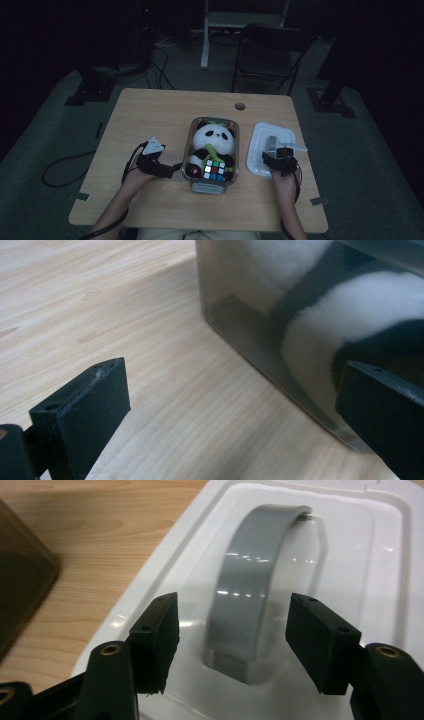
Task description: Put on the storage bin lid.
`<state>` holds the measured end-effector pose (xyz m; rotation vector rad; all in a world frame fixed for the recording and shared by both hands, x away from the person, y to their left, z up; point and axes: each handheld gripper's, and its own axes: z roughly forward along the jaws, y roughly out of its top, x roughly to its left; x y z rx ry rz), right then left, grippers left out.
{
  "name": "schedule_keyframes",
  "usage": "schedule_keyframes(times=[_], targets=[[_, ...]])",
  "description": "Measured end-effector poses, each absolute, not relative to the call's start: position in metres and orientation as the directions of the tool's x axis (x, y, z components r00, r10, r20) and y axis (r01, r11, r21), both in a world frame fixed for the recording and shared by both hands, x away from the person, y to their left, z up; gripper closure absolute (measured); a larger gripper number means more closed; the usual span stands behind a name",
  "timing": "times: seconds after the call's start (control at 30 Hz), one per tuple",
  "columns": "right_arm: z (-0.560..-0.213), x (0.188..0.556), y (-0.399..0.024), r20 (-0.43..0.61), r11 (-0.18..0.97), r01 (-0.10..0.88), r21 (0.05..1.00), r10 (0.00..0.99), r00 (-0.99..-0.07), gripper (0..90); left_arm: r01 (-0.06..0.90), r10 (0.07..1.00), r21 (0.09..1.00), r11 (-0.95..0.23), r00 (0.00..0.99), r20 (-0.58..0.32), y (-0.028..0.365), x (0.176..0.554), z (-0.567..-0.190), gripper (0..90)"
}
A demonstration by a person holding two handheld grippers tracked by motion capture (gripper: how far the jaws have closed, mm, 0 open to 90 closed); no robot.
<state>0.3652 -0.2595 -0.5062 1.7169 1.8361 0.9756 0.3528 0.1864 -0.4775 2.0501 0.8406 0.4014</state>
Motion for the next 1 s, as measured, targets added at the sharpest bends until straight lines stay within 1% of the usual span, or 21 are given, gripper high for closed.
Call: schedule_keyframes(times=[0.17,0.2,0.23,0.3,0.37,0.4,0.43,0.47,0.5,0.53,0.73,0.9,1.0], targets=[[-0.507,0.372,-0.25,0.06,0.021,0.651,0.759,0.993,-0.101,38.0,0.416,0.696,0.811,-0.411,0.718,-0.016,0.181,0.357,-0.481,1.7],[-0.507,0.374,-0.249,0.044,0.027,0.651,0.759,0.995,-0.092,39.0,0.414,0.697,0.812,-0.412,0.717,-0.012,0.18,0.358,-0.482,1.7],[-0.507,0.376,-0.249,0.034,0.025,0.65,0.76,0.996,-0.078,42.2,0.413,0.696,0.811,-0.414,0.718,-0.011,0.179,0.358,-0.482,1.7],[-0.509,0.38,-0.25,0.013,0.026,0.651,0.759,0.998,-0.056,43.5,0.411,0.692,0.812,-0.414,0.722,-0.013,0.178,0.358,-0.482,1.7],[-0.512,0.384,-0.252,0.022,0.019,0.664,0.747,0.998,-0.053,46.6,0.408,0.689,0.814,-0.413,0.724,-0.014,0.176,0.359,-0.482,1.7],[-0.513,0.384,-0.253,0.029,0.014,0.666,0.745,0.998,-0.054,54.5,0.408,0.689,0.814,-0.413,0.724,-0.014,0.176,0.359,-0.482,1.7],[-0.513,0.384,-0.253,0.029,0.014,0.666,0.745,0.998,-0.054,54.5,0.408,0.687,0.814,-0.413,0.727,-0.015,0.175,0.358,-0.482,1.7],[-0.513,0.384,-0.253,0.03,0.02,0.66,0.751,0.997,-0.064,63.4,0.404,0.685,0.814,-0.418,0.728,-0.01,0.174,0.358,-0.482,1.7],[-0.512,0.382,-0.252,0.008,0.03,0.661,0.75,0.998,-0.054,65.4,0.404,0.682,0.813,-0.419,0.731,-0.011,0.172,0.358,-0.483,1.7],[-0.511,0.382,-0.255,0.039,0.013,0.659,0.752,0.997,-0.064,67.3,0.402,0.682,0.813,-0.421,0.732,-0.009,0.172,0.359,-0.483,1.7],[-0.49,0.367,-0.263,0.084,-0.01,0.624,0.782,0.992,-0.089,68.0,0.402,0.68,0.811,-0.425,0.733,-0.006,0.169,0.359,-0.484,1.7],[-0.456,0.346,-0.27,0.113,-0.032,0.566,0.824,0.988,-0.109,68.0,0.397,0.678,0.811,-0.431,0.735,0.0,0.167,0.357,-0.484,1.7],[-0.432,0.332,-0.27,0.13,-0.037,0.532,0.846,0.982,-0.137,68.0,0.391,0.675,0.811,-0.435,0.738,0.006,0.163,0.356,-0.485,1.7]])
